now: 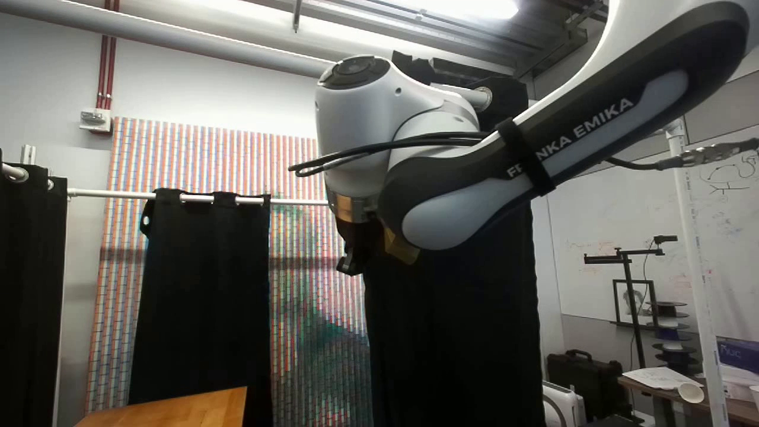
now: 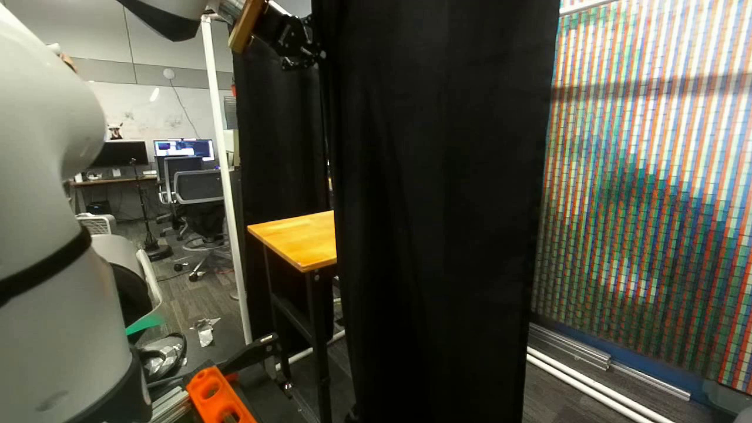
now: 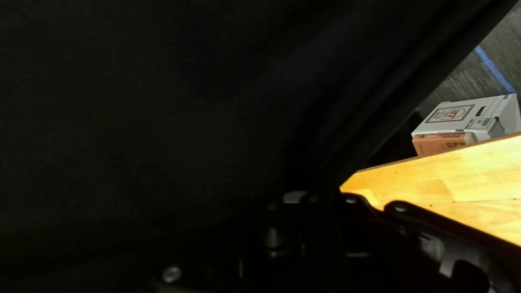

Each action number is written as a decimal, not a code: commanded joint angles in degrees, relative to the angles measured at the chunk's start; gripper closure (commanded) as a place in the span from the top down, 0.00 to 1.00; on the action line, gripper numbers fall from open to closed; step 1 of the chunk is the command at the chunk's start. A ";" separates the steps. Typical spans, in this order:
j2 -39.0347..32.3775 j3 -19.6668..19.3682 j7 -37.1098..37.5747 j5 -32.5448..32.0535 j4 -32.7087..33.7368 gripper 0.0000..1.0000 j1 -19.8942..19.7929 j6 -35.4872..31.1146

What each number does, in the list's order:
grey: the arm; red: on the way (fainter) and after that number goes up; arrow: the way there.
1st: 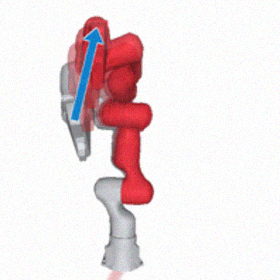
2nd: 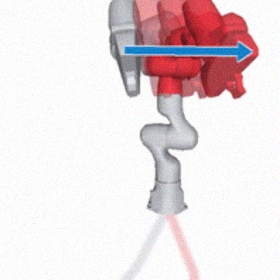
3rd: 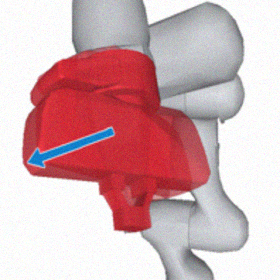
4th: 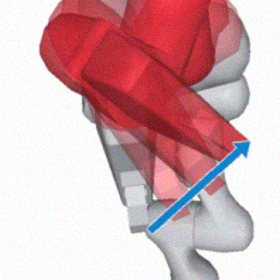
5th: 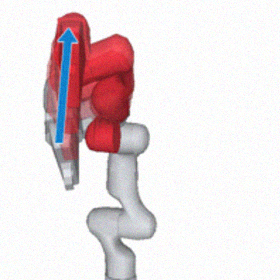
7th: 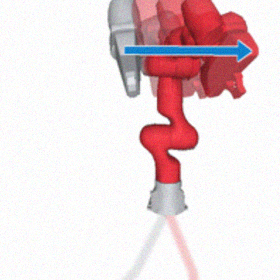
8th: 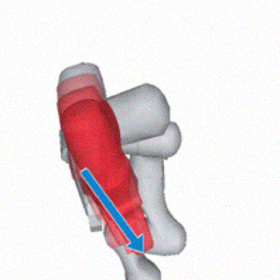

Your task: Pull the curtain to the left

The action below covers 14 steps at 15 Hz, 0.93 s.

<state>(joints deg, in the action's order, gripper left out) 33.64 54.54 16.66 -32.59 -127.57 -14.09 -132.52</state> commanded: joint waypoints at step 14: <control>-23.84 4.54 2.23 -18.13 8.95 0.02 7.34 17.17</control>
<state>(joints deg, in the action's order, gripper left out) 19.33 60.04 17.01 -49.83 -118.48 -11.06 -117.00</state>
